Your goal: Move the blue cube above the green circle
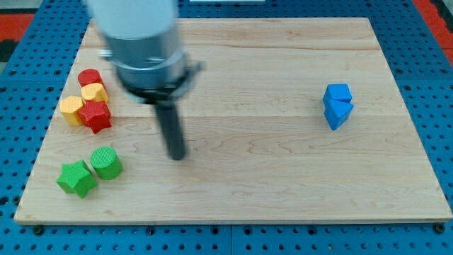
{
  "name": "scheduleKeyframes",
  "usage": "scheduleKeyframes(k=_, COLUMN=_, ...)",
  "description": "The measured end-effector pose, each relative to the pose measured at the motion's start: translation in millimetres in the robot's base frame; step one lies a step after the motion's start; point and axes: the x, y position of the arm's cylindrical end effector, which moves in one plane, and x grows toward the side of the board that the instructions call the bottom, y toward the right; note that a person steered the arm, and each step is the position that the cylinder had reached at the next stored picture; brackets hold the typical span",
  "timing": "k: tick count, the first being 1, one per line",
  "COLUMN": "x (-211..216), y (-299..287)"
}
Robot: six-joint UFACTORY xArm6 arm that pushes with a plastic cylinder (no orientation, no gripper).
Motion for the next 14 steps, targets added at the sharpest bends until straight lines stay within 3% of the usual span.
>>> scheduleKeyframes(k=1, x=9, y=151)
scheduleKeyframes(k=2, x=-9, y=275)
scheduleKeyframes(k=3, x=-73, y=284)
scheduleKeyframes(k=4, x=-127, y=257)
scheduleKeyframes(k=5, x=-113, y=185)
scheduleKeyframes(k=6, x=-75, y=71)
scheduleKeyframes(k=8, x=-6, y=90)
scheduleKeyframes(k=9, x=12, y=17)
scheduleKeyframes(k=10, x=18, y=22)
scheduleKeyframes(k=11, x=-4, y=47)
scheduleKeyframes(k=12, x=-45, y=9)
scheduleKeyframes(k=13, x=-10, y=-59)
scheduleKeyframes(k=14, x=-12, y=-55)
